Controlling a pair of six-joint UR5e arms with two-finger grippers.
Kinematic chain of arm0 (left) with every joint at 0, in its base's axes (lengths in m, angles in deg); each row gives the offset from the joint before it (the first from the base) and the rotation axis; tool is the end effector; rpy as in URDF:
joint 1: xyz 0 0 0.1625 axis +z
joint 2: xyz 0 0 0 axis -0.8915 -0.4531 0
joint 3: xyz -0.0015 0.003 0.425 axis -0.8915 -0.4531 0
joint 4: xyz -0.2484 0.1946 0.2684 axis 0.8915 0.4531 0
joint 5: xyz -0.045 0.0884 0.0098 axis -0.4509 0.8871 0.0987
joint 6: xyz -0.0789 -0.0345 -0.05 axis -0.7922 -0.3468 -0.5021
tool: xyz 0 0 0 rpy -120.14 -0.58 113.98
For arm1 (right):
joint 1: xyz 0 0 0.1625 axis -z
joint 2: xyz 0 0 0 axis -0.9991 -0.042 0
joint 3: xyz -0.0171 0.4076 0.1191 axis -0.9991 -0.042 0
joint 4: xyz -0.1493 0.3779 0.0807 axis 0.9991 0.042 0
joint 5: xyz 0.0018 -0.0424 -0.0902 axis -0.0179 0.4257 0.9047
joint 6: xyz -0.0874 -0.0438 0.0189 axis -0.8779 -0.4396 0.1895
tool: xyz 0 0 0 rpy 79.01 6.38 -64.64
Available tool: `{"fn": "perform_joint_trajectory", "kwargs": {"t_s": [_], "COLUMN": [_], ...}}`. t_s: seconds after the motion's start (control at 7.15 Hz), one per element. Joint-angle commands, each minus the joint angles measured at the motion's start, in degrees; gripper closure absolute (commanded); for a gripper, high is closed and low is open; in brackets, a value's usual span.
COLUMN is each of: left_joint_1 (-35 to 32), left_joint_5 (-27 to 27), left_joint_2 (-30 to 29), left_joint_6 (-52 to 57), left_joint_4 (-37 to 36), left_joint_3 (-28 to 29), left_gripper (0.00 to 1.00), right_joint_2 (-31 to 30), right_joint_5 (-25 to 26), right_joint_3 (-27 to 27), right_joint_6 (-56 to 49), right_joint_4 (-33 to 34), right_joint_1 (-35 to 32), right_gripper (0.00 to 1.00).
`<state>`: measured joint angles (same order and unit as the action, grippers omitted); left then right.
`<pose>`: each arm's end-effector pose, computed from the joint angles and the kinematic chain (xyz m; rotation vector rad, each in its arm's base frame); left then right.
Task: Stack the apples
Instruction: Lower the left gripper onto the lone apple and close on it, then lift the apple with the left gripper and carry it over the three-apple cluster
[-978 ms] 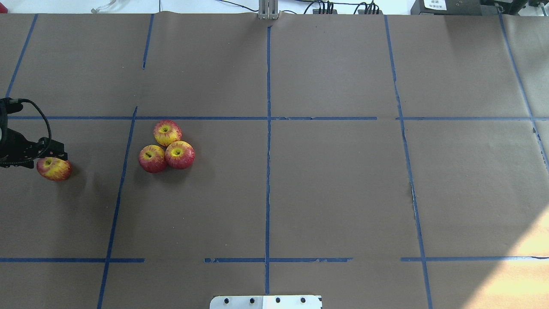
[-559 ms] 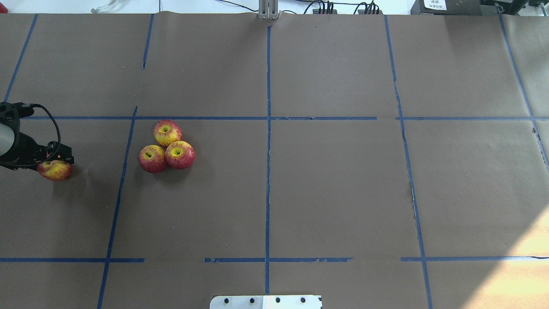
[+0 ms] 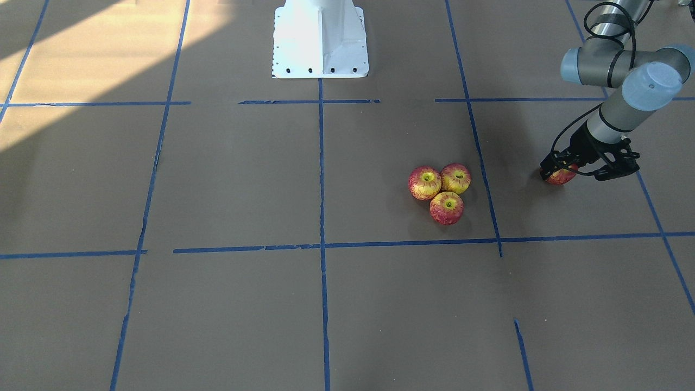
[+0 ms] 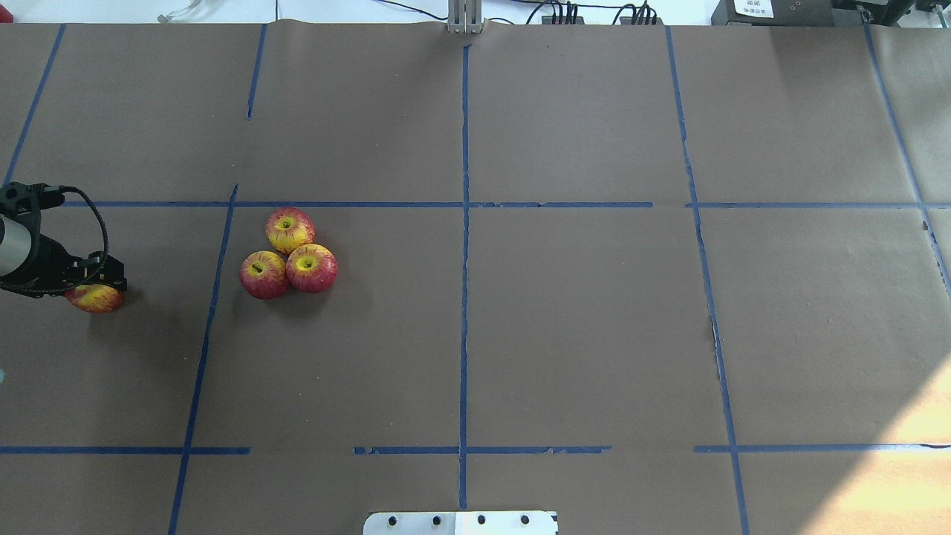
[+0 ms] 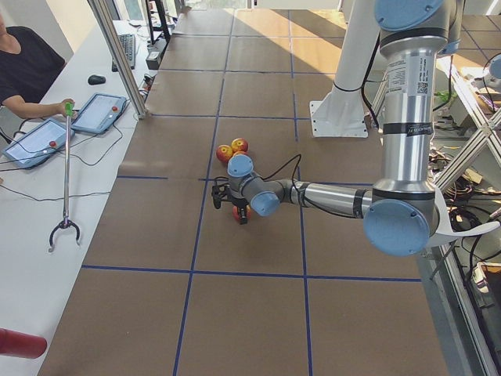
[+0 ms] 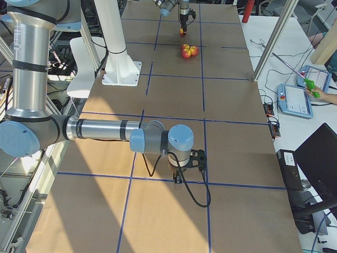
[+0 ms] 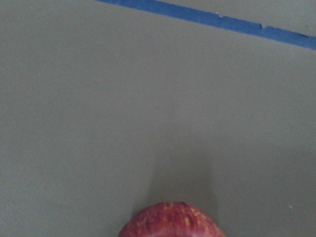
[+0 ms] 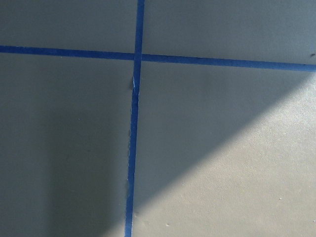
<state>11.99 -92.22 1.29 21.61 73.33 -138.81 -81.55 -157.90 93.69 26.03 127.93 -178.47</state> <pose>0.2581 -0.4464 0.5907 -0.0318 0.8272 -0.2070 0.0739 -0.4322 0.6573 0.0172 -0.7241 -0.0375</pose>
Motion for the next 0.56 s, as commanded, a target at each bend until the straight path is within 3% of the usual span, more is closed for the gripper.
{"fn": "perform_joint_trajectory", "kwargs": {"t_s": [0.0,0.28,0.42], "left_joint_1": [-0.6,-0.2,0.2], "left_joint_5": [-0.3,-0.3,-0.1], "left_joint_2": [0.5,-2.6,-8.1], "left_joint_6": [-0.5,-4.6,-10.1], "left_joint_4": [-1.2,-10.1,-11.8], "left_joint_3": [-7.0,-15.9,-15.6], "left_gripper": [1.00,1.00,1.00], "right_joint_2": [0.0,0.0,0.0], "right_joint_5": [0.0,0.0,0.0], "right_joint_3": [0.0,0.0,0.0], "right_joint_6": [0.0,0.0,0.0], "right_joint_4": [-0.1,0.0,0.0], "right_joint_1": [0.0,0.0,0.0], "right_gripper": [0.00,0.00,0.00]}}
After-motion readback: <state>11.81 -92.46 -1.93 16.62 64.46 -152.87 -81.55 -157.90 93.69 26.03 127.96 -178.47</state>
